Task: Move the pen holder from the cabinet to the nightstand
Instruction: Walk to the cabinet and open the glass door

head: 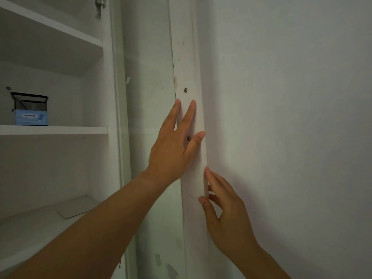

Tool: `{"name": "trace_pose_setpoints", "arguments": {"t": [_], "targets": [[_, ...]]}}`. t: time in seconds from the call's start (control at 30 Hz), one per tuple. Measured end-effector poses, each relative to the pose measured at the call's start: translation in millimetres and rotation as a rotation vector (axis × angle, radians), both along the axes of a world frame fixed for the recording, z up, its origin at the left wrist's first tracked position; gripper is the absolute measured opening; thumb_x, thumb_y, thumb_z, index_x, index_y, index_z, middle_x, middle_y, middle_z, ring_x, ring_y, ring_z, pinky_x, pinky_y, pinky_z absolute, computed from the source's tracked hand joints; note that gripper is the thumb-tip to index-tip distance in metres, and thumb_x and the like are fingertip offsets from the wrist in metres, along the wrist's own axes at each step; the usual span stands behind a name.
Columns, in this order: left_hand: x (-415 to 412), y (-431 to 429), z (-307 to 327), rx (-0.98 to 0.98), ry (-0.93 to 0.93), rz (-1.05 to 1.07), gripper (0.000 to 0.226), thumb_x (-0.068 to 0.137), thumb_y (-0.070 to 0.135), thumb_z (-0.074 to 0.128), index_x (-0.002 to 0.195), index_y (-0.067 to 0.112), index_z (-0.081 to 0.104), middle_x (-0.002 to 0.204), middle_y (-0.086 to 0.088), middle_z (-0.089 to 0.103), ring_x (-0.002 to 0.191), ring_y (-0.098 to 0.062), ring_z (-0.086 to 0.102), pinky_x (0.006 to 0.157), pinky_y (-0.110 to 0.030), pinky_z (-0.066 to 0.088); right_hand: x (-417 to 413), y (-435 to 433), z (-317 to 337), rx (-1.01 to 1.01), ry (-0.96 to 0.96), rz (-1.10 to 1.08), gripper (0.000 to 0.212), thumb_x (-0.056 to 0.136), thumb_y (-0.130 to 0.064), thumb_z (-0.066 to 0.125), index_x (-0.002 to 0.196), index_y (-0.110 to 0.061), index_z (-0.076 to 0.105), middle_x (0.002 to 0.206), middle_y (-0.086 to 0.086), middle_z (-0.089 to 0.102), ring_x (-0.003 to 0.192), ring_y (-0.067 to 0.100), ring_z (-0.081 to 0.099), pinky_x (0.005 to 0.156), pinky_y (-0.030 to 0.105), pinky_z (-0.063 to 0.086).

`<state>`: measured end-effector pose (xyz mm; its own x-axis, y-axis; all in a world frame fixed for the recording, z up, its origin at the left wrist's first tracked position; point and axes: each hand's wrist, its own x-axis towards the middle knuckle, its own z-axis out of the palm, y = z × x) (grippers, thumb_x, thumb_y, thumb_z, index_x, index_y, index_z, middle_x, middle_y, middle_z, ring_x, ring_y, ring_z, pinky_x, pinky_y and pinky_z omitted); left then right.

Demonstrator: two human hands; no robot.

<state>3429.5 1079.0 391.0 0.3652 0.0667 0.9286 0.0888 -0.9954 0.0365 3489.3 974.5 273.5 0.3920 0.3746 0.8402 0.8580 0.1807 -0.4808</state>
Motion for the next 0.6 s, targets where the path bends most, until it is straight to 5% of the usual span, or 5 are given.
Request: {"name": "trace_pose_setpoints", "arguments": {"t": [0.17,0.43,0.6], "targets": [[-0.2,-0.7,0.6,-0.017,0.026,0.020,0.062,0.086,0.059,0.026,0.138,0.045,-0.006,0.156,0.009,-0.007,0.143,-0.016,0.003,0.099,-0.027,0.012,-1.3,-3.5,3.9,-0.004,-0.004,-0.009,0.050,0.087,-0.030,0.054,0.131,-0.038,0.032,0.138,-0.013,0.042,0.118,0.007,0.049,0.094,0.021,0.046],[-27.1,18.3,2.0,0.022,0.198,-0.023,0.052,0.083,0.064,0.015,0.130,0.055,-0.005,0.155,0.016,-0.004,0.142,-0.011,0.008,0.099,-0.025,0.011,-15.4,-10.9,29.2,0.193,-0.090,-0.056,0.044,0.081,-0.035,0.061,0.124,-0.030,0.050,0.123,-0.017,0.050,0.111,0.003,0.050,0.093,0.022,0.048],[-58.3,31.2,2.7,-0.001,0.266,0.039,0.050,0.080,0.066,0.012,0.128,0.056,0.001,0.154,0.015,0.008,0.142,-0.011,0.010,0.112,-0.038,0.011,-27.8,-3.8,51.0,0.279,-0.100,0.037,0.039,0.081,-0.029,0.063,0.119,-0.030,0.052,0.117,-0.019,0.053,0.107,0.000,0.052,0.086,0.009,0.044]]}}
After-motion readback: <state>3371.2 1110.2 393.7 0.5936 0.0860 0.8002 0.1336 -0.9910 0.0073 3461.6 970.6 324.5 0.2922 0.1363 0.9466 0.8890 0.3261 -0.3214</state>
